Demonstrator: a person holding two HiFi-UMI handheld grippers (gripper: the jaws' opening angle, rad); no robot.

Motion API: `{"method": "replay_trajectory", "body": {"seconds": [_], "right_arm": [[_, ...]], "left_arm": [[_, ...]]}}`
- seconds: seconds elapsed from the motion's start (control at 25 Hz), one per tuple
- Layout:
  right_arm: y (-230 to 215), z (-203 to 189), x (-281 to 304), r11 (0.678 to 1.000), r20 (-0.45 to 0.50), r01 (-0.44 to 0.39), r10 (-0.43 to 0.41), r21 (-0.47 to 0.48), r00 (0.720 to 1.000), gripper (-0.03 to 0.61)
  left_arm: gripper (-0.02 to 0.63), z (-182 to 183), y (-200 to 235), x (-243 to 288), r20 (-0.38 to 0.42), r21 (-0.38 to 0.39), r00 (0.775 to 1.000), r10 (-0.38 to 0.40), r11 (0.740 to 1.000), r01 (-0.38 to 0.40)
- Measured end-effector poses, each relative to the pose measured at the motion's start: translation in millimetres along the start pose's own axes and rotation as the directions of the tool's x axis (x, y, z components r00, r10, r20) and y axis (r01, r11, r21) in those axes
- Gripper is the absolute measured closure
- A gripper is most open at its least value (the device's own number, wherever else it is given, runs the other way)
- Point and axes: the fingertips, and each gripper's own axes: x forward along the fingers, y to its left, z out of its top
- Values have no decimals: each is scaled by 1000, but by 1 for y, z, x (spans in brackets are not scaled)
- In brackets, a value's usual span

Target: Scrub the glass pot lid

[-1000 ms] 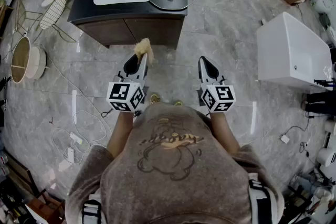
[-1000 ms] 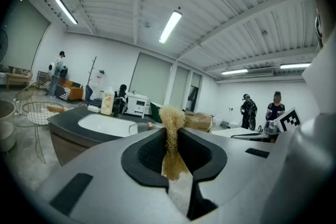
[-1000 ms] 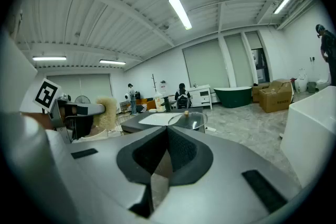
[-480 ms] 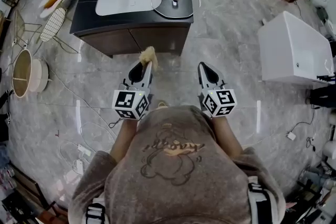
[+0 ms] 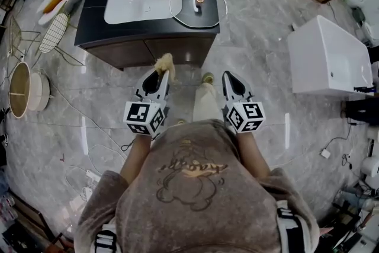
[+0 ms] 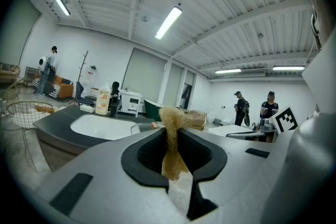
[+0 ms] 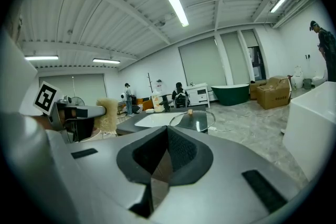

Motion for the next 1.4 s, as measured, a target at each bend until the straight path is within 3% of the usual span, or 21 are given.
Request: {"method": "replay_trajectory", "body": {"seconds": [0.28,0.92,1.16,1.4], "right_arm": [[-32,15,68,999,-5,-35,35,14,999,579],[-149,111,279,978,-75,-206,204,-22,976,580],[-189,130,333,965,-109,-259,255,-26,961,580],[-203,125,369,961,-136,-275,270,-14,953,579]], "left_arm": [[540,13,39,56,7,-11,999,39,999,-39],[540,95,124,273,16,-46,987,159,986,-158],[540,104,144,332,0,-60,979,203,977,-203],[540,98,158,356,-29,-70,976,218,973,-219]]}}
